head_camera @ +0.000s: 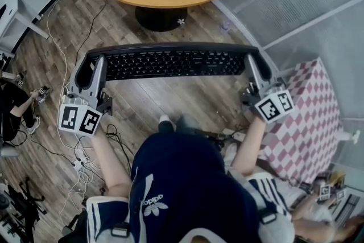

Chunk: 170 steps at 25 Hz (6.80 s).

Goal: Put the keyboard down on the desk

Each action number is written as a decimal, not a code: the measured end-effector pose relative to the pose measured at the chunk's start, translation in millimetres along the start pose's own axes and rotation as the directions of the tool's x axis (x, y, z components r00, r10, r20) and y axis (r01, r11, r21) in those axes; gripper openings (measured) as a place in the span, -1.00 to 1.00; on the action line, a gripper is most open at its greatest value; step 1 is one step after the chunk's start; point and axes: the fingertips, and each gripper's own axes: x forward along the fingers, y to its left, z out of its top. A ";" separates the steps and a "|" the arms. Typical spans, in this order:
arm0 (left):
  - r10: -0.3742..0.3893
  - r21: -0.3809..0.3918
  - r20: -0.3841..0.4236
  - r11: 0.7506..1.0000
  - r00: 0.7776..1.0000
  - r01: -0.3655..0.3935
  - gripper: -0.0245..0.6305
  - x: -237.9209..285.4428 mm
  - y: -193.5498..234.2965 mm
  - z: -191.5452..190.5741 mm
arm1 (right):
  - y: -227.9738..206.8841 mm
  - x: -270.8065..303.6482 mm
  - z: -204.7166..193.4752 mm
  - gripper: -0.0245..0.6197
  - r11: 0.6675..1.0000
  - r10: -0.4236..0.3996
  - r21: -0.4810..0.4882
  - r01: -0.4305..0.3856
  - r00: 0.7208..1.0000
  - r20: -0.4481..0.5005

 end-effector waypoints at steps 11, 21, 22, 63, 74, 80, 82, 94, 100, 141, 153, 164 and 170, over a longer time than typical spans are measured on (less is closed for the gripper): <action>0.028 -0.004 -0.001 1.000 1.000 -0.028 -0.36 23.6 27.0 -4.8 | -9.8 42.4 -5.2 -0.52 1.000 0.018 0.000 -0.018 1.000 -0.016; 0.091 0.017 0.024 0.996 0.996 -0.092 -0.36 114.0 78.7 6.3 | -66.5 160.0 5.4 -0.52 0.996 0.088 0.009 -0.088 0.996 -0.007; 0.095 0.019 0.028 0.995 0.995 -0.096 -0.36 123.1 81.6 8.0 | -73.5 168.6 7.3 -0.52 0.996 0.088 0.008 -0.088 0.996 -0.007; 0.029 0.005 -0.030 1.000 0.999 -0.029 -0.36 387.3 227.9 7.6 | -198.4 406.4 23.4 -0.52 1.000 0.003 0.029 -0.002 1.000 -0.021; 0.001 -0.026 -0.071 1.000 0.998 -0.003 -0.36 440.5 316.3 4.8 | -188.2 493.0 13.1 -0.51 0.999 -0.041 0.016 0.042 0.998 -0.057; -0.009 -0.032 -0.081 0.999 0.997 0.006 -0.36 441.2 329.4 -0.2 | -183.1 499.8 5.5 -0.52 0.998 -0.058 0.028 0.059 0.997 -0.053; -0.008 -0.035 -0.082 0.999 0.997 0.005 -0.36 440.7 332.3 -1.0 | -180.8 502.4 6.2 -0.51 0.998 -0.057 0.023 0.058 0.997 -0.048; 0.019 -0.037 -0.071 0.999 0.997 -0.022 -0.36 451.0 338.4 1.4 | -191.7 518.0 7.6 -0.52 0.998 -0.053 0.024 0.054 0.997 -0.060; 0.039 -0.033 -0.077 0.999 0.996 -0.042 -0.36 458.5 334.1 -2.9 | -201.0 525.5 6.3 -0.52 0.999 -0.031 0.030 0.033 0.997 -0.067; 0.164 -0.086 -0.306 0.976 0.938 -0.199 -0.36 540.4 353.9 -129.2 | -314.7 587.0 -95.5 -0.52 0.987 -0.029 0.148 0.069 0.967 -0.255; 0.182 -0.133 -0.446 0.955 0.876 -0.266 -0.36 542.1 370.9 -205.5 | -334.5 602.4 -159.2 -0.52 0.979 -0.031 0.176 0.101 0.930 -0.366; 0.190 -0.132 -0.514 0.946 0.836 -0.296 -0.36 546.6 380.6 -242.6 | -348.7 606.6 -204.5 -0.51 0.964 -0.037 0.220 0.148 0.897 -0.441; 0.194 -0.128 -0.534 0.944 0.823 -0.306 -0.36 552.7 387.3 -254.0 | -355.1 612.2 -221.2 -0.51 0.955 -0.039 0.242 0.171 0.881 -0.471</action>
